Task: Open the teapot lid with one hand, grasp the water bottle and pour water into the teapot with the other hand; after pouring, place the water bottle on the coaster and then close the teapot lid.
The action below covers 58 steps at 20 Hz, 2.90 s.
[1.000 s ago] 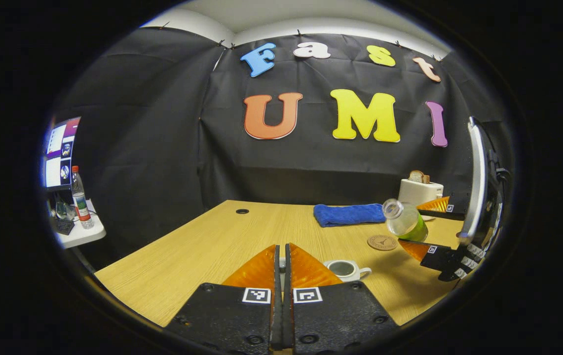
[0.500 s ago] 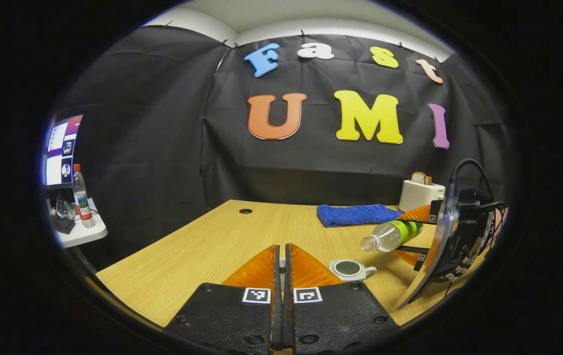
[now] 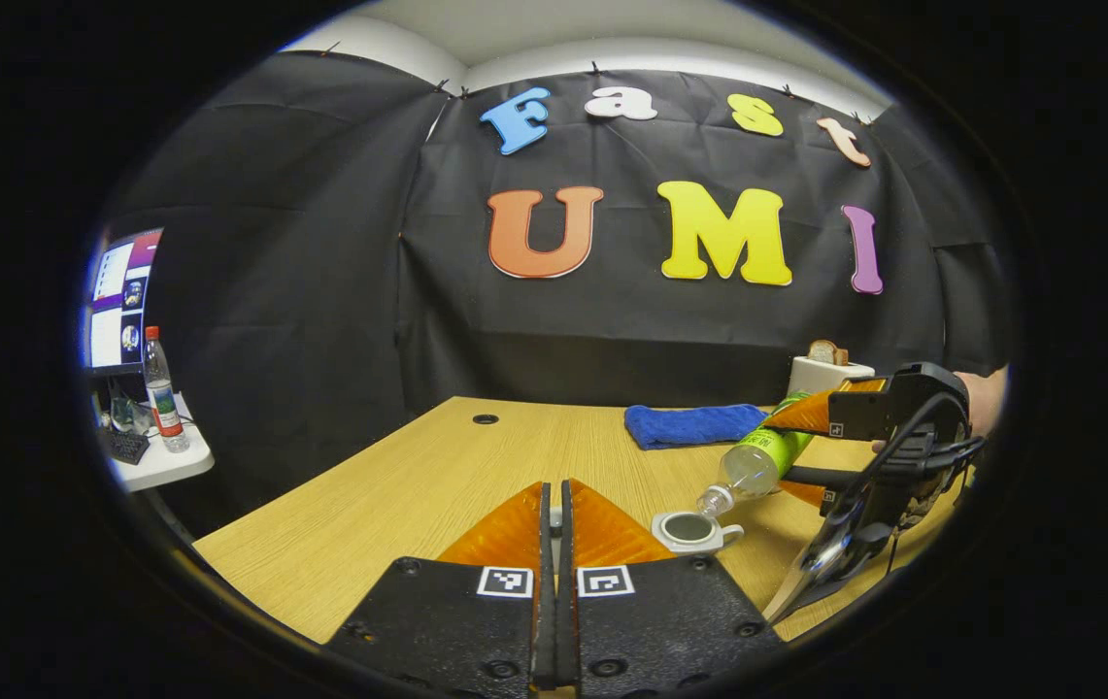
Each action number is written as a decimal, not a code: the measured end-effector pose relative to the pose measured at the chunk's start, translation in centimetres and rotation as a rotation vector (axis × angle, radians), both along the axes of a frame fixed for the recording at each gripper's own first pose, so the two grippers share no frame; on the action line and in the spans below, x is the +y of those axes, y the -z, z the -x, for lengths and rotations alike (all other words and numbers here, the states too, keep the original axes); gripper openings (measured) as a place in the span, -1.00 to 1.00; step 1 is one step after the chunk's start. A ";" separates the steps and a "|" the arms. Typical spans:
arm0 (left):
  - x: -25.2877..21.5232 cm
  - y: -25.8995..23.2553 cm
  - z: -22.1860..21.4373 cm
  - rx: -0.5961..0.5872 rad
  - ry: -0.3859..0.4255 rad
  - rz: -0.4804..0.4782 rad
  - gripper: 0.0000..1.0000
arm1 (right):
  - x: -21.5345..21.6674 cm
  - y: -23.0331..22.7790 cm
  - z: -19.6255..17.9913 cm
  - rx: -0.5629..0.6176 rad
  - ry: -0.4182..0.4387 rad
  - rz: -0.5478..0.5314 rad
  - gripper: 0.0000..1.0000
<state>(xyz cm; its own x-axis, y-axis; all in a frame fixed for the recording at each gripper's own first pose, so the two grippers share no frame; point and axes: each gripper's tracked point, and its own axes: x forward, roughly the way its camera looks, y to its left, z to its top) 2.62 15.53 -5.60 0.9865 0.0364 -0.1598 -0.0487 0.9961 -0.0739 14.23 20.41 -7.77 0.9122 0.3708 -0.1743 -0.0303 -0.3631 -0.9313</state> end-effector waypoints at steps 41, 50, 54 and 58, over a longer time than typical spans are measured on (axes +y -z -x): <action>0.6 -0.5 0.4 -0.011 -0.004 0.012 -0.95 | 2.2 -3.2 1.6 -0.183 -0.115 0.288 0.42; 1.2 -1.0 0.7 -0.025 -0.014 0.015 -0.95 | 1.9 -2.5 2.3 -0.097 -0.094 0.181 0.42; 2.0 -1.3 1.0 -0.037 -0.037 0.037 -0.95 | 1.1 -1.8 1.4 -0.003 -0.043 0.040 0.43; 1.5 -1.4 0.9 -0.041 -0.022 0.028 -0.95 | -0.4 -0.8 -0.5 0.179 0.050 -0.244 0.42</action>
